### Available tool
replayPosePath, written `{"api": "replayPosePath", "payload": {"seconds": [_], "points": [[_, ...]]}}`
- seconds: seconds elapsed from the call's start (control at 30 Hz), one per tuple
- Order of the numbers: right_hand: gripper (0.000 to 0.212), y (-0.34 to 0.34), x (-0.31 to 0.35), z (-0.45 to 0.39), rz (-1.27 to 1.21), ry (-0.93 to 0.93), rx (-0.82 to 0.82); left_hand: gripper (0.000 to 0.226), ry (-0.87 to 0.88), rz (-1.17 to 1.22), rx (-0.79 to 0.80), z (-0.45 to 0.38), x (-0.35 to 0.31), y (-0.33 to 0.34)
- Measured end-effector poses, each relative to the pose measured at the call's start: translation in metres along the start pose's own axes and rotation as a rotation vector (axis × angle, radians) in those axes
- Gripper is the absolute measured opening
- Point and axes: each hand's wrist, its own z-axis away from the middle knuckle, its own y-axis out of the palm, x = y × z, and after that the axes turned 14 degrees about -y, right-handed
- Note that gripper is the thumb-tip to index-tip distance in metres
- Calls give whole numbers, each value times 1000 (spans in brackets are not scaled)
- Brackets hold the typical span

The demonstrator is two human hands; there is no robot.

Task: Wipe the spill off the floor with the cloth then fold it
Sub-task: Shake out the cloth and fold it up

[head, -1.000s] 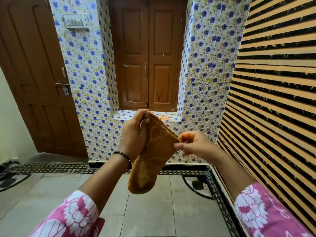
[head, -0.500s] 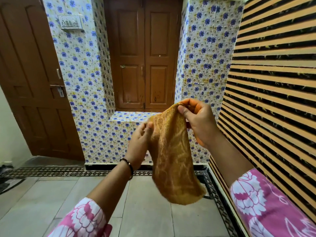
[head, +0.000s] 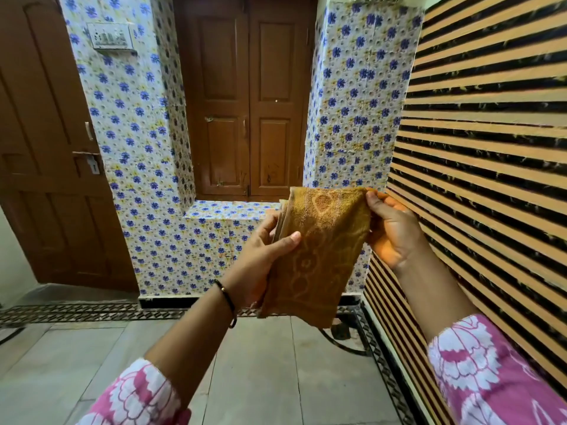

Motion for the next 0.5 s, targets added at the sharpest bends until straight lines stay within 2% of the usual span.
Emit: {"api": "replayPosePath", "payload": {"seconds": [0.1, 0.23, 0.3, 0.4, 0.43, 0.5], "points": [[41, -14, -16, 5, -79, 146, 3, 29, -13, 22, -36, -5, -4, 7], [77, -24, -58, 47, -137, 604, 201, 22, -60, 67, -169, -15, 0, 8], [72, -23, -73, 65, -166, 690, 260, 20, -109, 83, -214, -16, 4, 3], [39, -19, -77, 62, -100, 596, 230, 29, -223, 95, -211, -13, 6, -9], [35, -18, -74, 58, -81, 573, 202, 31, -253, 82, -201, -11, 6, -14], [40, -18, -69, 47, -33, 530, 168, 36, -285, 41, -186, -7, 7, -22]]}}
